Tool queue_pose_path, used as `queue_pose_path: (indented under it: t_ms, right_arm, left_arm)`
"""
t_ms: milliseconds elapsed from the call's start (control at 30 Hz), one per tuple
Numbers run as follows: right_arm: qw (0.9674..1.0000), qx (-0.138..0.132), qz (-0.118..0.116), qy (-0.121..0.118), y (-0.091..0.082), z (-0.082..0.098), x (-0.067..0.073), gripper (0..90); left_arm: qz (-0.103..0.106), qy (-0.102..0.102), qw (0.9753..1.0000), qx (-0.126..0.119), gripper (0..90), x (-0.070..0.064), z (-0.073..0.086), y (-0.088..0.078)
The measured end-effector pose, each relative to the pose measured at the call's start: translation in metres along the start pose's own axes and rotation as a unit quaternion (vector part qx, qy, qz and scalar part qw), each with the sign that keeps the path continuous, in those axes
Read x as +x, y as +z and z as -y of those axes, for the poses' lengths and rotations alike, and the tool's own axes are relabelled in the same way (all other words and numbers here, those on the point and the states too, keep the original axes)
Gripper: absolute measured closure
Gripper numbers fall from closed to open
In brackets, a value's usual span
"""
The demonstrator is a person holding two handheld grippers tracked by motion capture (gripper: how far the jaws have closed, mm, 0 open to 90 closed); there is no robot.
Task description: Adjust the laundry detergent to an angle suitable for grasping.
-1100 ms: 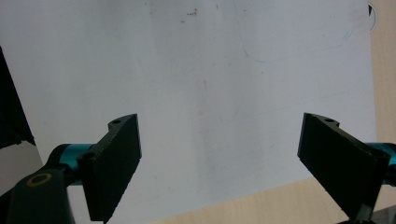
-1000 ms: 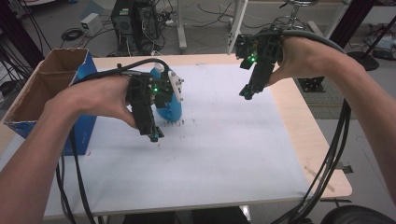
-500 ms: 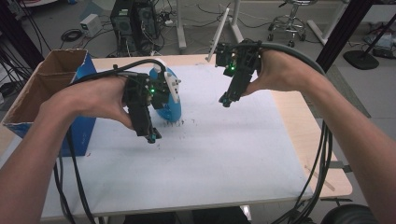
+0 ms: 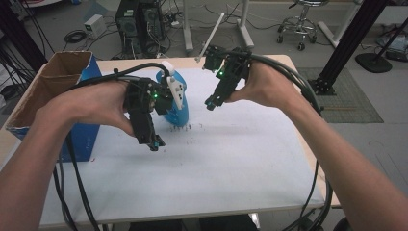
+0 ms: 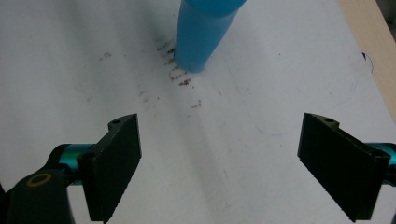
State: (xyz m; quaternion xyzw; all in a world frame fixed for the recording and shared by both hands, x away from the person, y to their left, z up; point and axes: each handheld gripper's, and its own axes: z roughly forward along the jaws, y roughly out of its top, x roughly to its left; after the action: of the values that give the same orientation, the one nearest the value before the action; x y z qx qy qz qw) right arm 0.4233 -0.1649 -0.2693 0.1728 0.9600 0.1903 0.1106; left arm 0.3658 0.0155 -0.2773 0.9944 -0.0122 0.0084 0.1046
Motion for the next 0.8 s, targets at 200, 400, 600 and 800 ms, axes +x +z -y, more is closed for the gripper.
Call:
queue_pose_path:
  t_ms: [200,400,600,800]
  right_arm:
    - [0.9992,-0.022,0.016,0.029,0.011,-0.007,0.003,12.6]
    - [0.9978,-0.036,0.026,0.050,0.025,-0.010,0.004,12.6]
    - [0.9965,-0.051,0.031,0.059,0.034,-0.016,0.006,12.6]
    - [0.9940,-0.072,0.035,0.075,0.043,-0.022,0.008,12.6]
  left_arm:
    - [-0.001,0.004,1.0000,0.001,15.4,-0.003,0.001,-0.001]
    - [0.000,0.004,1.0000,-0.001,15.4,-0.005,0.003,-0.001]
    - [0.004,0.005,1.0000,0.003,15.3,-0.005,0.003,0.001]
    - [0.006,0.005,1.0000,0.001,15.4,-0.005,0.004,0.002]
